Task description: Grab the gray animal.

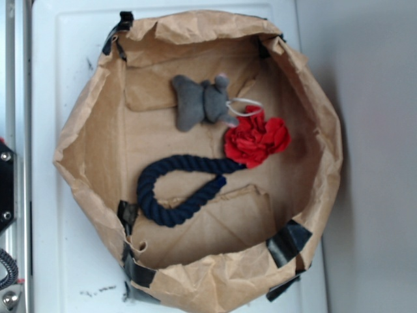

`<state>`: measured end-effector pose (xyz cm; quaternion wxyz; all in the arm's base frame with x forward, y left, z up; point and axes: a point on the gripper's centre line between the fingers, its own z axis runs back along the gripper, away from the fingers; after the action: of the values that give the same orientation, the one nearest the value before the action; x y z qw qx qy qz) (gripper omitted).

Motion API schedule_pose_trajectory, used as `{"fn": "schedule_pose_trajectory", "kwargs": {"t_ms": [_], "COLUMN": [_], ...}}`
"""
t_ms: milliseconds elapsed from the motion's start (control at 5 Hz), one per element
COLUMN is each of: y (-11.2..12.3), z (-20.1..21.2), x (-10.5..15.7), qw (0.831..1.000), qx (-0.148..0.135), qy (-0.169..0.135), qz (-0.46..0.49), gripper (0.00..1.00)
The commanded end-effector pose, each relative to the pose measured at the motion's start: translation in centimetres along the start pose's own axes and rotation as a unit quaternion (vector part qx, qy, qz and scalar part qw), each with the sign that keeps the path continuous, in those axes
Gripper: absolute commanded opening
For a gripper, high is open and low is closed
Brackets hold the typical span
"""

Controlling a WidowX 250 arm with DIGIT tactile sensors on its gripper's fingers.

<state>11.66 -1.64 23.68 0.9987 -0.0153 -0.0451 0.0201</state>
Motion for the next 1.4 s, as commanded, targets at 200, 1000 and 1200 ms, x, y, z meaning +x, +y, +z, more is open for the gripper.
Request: {"fn": "schedule_pose_trajectory", "kwargs": {"t_ms": [200,1000,1200], "y": [0.6,1.4,1.1], "z": [-0.2,-2.9,-8.2], "x": [5.0,13.1,16.5], "qw": [1.000,0.984,0.965], "qx": [0.012,0.000,0.025], "qy": [-0.018,-0.061,-0.063], "qz": [-0.019,-0.166,-0.254], "gripper": [1.00,1.00,1.00]}}
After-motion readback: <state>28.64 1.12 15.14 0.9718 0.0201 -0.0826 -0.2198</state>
